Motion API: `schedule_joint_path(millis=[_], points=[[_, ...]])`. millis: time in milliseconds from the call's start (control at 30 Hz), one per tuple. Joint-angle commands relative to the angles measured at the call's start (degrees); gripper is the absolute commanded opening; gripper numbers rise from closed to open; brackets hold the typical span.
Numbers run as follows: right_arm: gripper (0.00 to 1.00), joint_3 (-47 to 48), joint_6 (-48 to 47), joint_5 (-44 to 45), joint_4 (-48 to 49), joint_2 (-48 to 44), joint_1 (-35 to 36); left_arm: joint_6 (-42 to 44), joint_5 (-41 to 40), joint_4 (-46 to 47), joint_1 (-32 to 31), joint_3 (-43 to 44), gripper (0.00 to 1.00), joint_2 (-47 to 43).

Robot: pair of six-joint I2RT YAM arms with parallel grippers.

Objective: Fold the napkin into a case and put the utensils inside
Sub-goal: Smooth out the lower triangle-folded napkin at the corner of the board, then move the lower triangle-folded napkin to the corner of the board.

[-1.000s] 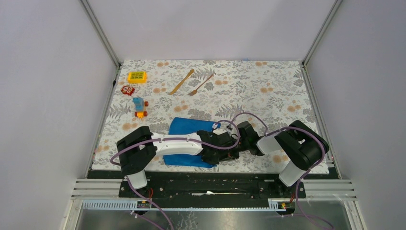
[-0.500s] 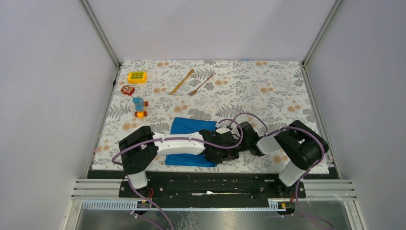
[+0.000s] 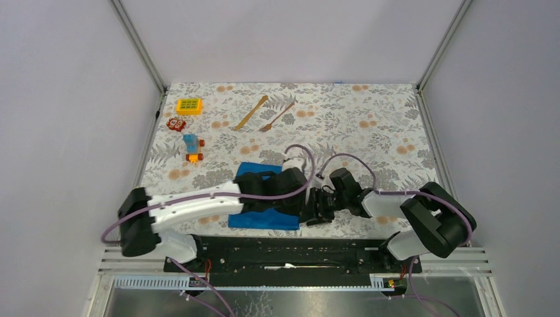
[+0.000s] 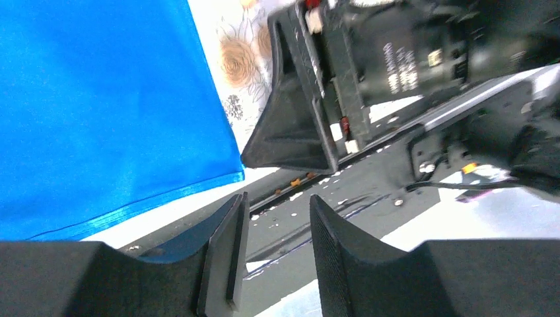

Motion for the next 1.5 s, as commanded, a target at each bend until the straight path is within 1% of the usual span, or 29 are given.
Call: schedule_joint_path(millis=[0,100,233,300,367,433,500,567,600,700,733,833,900,933,967,1033,1100,1133,1167,1267,1333,1467], points=[[0.59,3.33,-1.89,1.02,-2.94,1.80,3.40,-1.37,-3.61,1.43,4.28,-6.30,0.45,-9.69],[0.60,5.65,-1.63,3.59,-4.43,4.87,4.27,-0.48,1.54,4.32,10.80,-12.34,0.50,-17.10],[0.54,9.16,-3.48,7.47,-10.95,8.29,4.80,2.09,6.79,5.76,18.89,-16.34,0.51,-23.45],[0.46,10.59,-4.80,8.85,-14.65,9.66,4.82,4.07,8.06,5.26,22.03,-16.29,0.51,-24.86],[0.31,11.59,-5.41,9.76,-16.04,10.50,4.80,6.40,8.50,4.53,25.10,-15.59,0.52,-25.53],[0.19,13.22,-6.48,11.26,-20.85,11.28,4.34,8.54,9.59,4.32,27.78,-14.72,0.52,-25.75],[0.09,15.02,-8.71,14.20,-27.09,12.27,2.42,10.01,10.64,4.57,30.18,-13.65,0.52,-25.60],[0.01,17.01,-11.23,17.86,-33.59,13.08,-0.63,11.27,12.01,5.74,32.42,-13.01,0.53,-24.92],[0.00,17.79,-12.27,20.01,-36.86,13.32,-2.11,11.68,12.78,6.31,33.57,-12.80,0.53,-24.38],[0.01,21.41,-15.03,28.96,-46.72,13.80,-5.31,12.04,16.50,9.09,36.94,-13.15,0.54,-21.64],[0.03,22.67,-15.57,31.68,-48.79,13.65,-5.65,11.98,18.29,10.53,38.07,-13.60,0.54,-20.56],[0.10,25.64,-16.61,35.93,-51.98,12.67,-5.86,11.43,23.25,15.37,41.68,-15.27,0.54,-16.92],[0.14,29.99,-17.61,43.13,-55.74,13.51,-5.85,10.42,27.04,18.62,44.77,-16.20,0.54,-13.70],[0.20,32.38,-18.15,46.39,-57.62,14.23,-5.94,9.56,29.26,20.92,46.37,-16.83,0.53,-12.00],[0.31,35.28,-19.12,49.21,-59.30,15.02,-6.00,8.69,30.53,23.07,47.32,-17.24,0.52,-9.69],[0.47,40.11,-21.18,51.50,-60.84,15.07,-5.95,8.45,30.53,24.74,48.07,-16.23,0.51,-5.73],[0.60,44.59,-23.01,52.69,-60.84,13.80,-5.96,7.90,31.69,25.86,48.81,-14.73,0.50,-2.04],[0.64,46.38,-23.94,52.58,-60.36,13.25,-5.94,7.37,32.32,26.83,49.14,-14.20,0.50,-0.50],[0.66,48.17,-24.83,51.70,-59.41,13.06,-5.94,7.09,32.78,27.65,49.41,-13.64,0.49,1.07],[0.66,52.94,-26.14,42.74,-53.61,14.41,-6.13,6.78,32.92,27.86,50.04,-11.13,0.47,5.10],[0.64,55.36,-24.81,33.95,-48.19,17.04,-7.01,6.85,32.21,27.50,50.47,-9.82,0.44,7.02],[0.53,57.54,-19.71,19.55,-36.35,23.45,-9.53,7.08,30.83,27.09,51.98,-8.91,0.42,9.35]])
